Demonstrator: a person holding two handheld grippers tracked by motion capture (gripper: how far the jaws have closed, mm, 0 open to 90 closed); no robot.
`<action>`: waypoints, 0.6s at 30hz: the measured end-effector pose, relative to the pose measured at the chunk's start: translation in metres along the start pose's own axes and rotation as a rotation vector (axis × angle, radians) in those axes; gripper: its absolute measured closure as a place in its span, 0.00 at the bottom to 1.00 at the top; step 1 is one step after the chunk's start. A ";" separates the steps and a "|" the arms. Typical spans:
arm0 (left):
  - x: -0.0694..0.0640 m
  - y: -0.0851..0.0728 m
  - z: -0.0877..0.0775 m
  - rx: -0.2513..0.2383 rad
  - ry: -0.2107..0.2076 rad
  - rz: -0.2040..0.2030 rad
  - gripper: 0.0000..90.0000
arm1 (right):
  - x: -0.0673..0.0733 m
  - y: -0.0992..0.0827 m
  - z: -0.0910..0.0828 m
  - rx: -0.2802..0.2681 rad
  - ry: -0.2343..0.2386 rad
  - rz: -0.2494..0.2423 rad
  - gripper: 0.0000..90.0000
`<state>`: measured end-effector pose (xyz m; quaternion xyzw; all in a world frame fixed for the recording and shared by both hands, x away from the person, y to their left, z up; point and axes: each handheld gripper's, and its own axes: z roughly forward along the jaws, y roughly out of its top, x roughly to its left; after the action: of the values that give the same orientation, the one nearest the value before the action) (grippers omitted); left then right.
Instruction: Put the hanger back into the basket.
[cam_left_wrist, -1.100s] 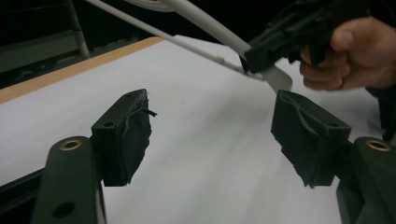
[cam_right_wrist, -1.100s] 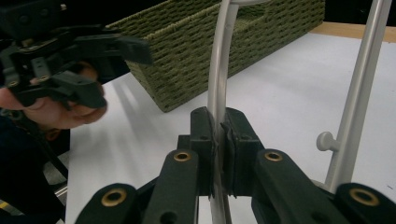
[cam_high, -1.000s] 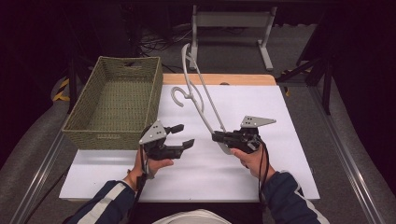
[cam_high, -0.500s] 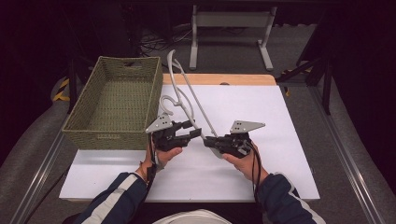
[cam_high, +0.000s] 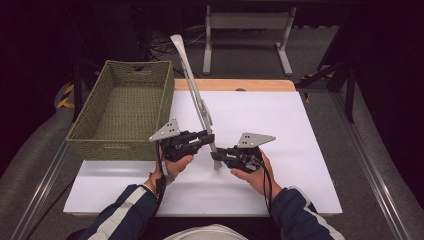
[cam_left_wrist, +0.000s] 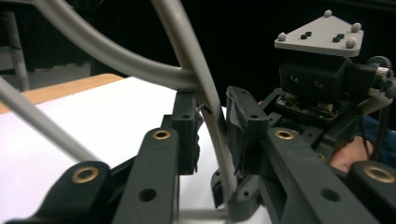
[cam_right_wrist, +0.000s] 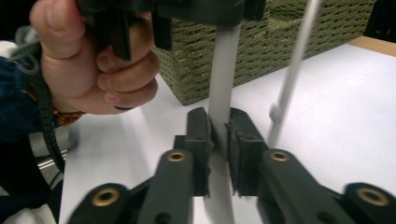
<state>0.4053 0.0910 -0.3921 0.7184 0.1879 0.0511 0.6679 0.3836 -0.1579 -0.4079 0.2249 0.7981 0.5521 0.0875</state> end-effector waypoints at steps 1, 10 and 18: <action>-0.002 0.000 0.001 0.011 -0.002 0.009 0.86 | 0.002 -0.001 -0.001 0.010 -0.012 -0.008 0.85; -0.003 0.004 0.002 0.054 0.034 0.048 0.91 | 0.002 -0.012 -0.017 0.062 -0.051 -0.050 0.72; -0.004 0.024 0.004 0.061 0.079 0.093 0.91 | -0.004 -0.024 -0.046 0.078 -0.125 -0.081 0.67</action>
<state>0.4073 0.0851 -0.3678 0.7438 0.1822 0.1047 0.6345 0.3629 -0.2055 -0.4128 0.2296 0.8204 0.5015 0.1505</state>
